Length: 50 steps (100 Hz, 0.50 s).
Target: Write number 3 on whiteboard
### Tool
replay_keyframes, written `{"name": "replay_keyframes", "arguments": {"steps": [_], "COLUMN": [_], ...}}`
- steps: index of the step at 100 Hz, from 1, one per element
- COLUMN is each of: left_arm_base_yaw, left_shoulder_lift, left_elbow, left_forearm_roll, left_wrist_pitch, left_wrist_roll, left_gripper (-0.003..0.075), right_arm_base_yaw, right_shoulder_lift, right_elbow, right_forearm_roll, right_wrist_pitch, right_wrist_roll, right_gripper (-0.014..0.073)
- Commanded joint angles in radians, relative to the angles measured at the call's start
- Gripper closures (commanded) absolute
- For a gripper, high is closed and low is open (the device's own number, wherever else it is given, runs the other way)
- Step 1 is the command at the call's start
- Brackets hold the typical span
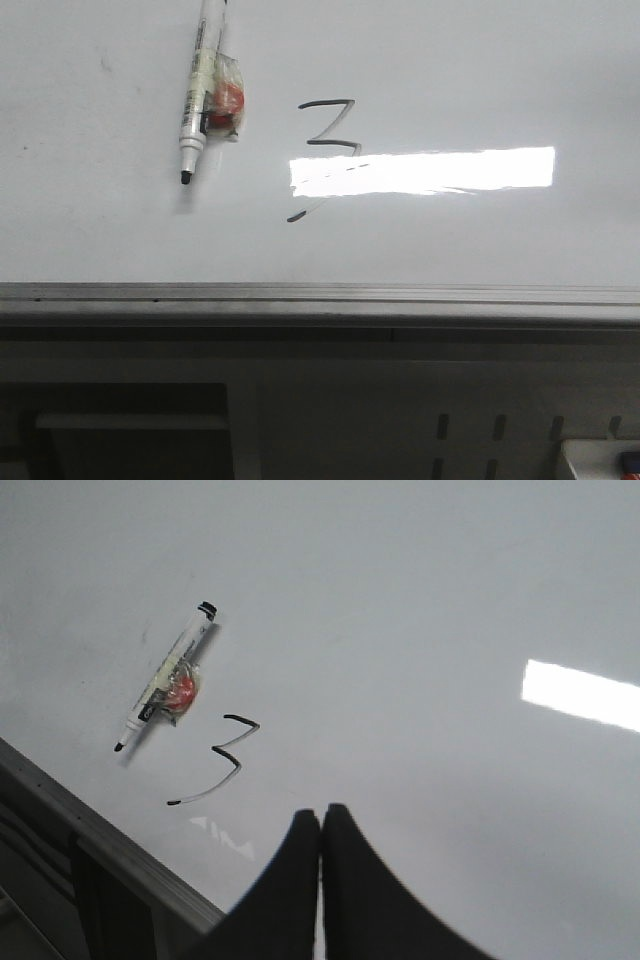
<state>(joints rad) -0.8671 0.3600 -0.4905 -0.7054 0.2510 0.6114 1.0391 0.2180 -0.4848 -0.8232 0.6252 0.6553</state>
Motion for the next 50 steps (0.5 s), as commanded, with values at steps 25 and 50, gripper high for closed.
{"name": "replay_keyframes", "arguments": {"steps": [25,50], "left_arm_base_yaw": [0.002,0.002], "left_shoulder_lift": [0.004,0.0], "left_elbow": [-0.027,-0.021], "left_forearm_roll": [-0.009,-0.009], "left_wrist_pitch": [-0.033,-0.029], "left_wrist_roll": [0.001,0.001], "left_gripper": [0.0741,0.0741], "right_arm_base_yaw": [-0.007,-0.007], "right_shoulder_lift": [0.009,0.009], "right_elbow": [-0.022,-0.022], "right_forearm_roll": [-0.049,-0.049], "right_wrist_pitch": [-0.054,-0.054], "right_wrist_roll": [0.004,0.004], "right_gripper": [0.0638,0.0638]}}
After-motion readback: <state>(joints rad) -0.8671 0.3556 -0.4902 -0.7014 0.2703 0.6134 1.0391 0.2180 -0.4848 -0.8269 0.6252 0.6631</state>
